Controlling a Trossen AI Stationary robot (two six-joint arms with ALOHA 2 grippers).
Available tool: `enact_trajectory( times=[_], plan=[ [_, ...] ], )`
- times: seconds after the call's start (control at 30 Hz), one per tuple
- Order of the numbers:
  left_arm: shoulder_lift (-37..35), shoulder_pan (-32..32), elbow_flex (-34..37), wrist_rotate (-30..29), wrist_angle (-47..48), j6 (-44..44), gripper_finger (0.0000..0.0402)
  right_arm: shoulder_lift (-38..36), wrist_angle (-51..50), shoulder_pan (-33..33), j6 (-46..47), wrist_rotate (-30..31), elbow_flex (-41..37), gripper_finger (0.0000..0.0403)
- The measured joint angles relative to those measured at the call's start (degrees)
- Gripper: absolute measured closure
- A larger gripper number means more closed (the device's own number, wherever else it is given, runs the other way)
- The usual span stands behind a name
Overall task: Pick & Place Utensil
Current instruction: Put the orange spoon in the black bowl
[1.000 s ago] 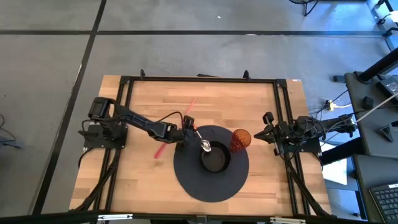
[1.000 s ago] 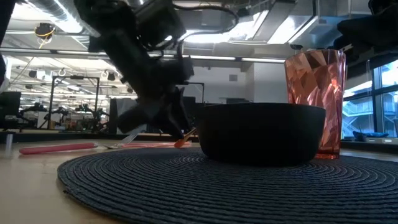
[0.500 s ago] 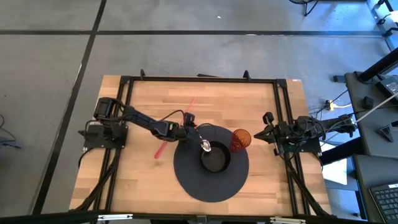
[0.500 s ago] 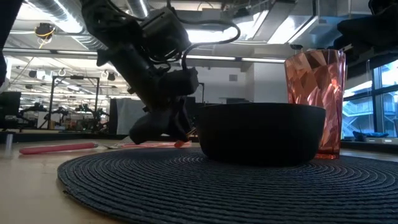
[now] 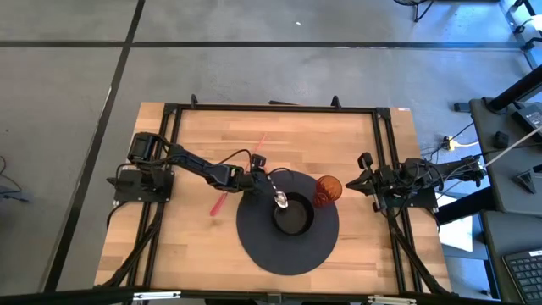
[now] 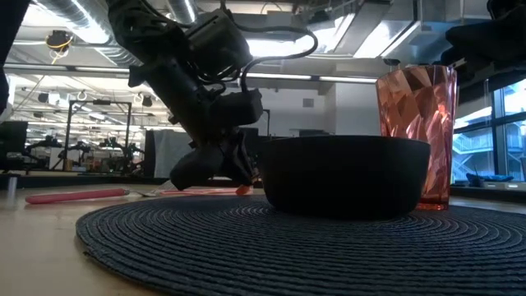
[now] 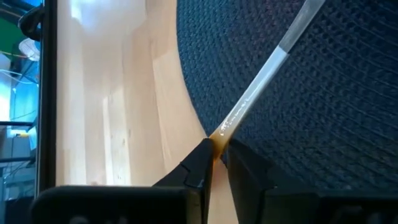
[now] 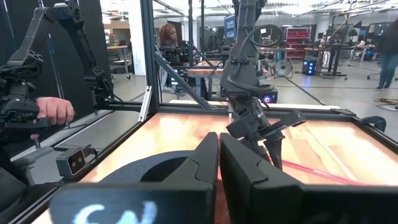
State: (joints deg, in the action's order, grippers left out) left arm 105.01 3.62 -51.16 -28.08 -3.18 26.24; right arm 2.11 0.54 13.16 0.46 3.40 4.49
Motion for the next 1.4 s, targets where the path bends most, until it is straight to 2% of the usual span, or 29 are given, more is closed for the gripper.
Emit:
enact_trajectory(
  times=[0.6,0.9,1.03,1.4],
  plan=[
    [0.00,-0.34,0.00,0.99,-3.06,1.56,0.0281,0.00,0.00,-0.01,-0.06,0.00,0.00,0.0386],
    [0.00,-0.79,0.00,2.77,-2.19,1.23,0.0282,0.00,0.00,-0.01,-0.06,0.00,0.00,0.0386],
    [0.00,-1.17,0.00,5.92,-2.34,1.73,0.0283,0.01,0.00,-0.01,-0.08,0.00,0.00,0.0386],
    [0.00,-2.03,0.00,6.81,-4.26,3.52,0.0283,0.00,0.00,-0.01,-0.52,0.00,0.00,0.0386]
  ],
)
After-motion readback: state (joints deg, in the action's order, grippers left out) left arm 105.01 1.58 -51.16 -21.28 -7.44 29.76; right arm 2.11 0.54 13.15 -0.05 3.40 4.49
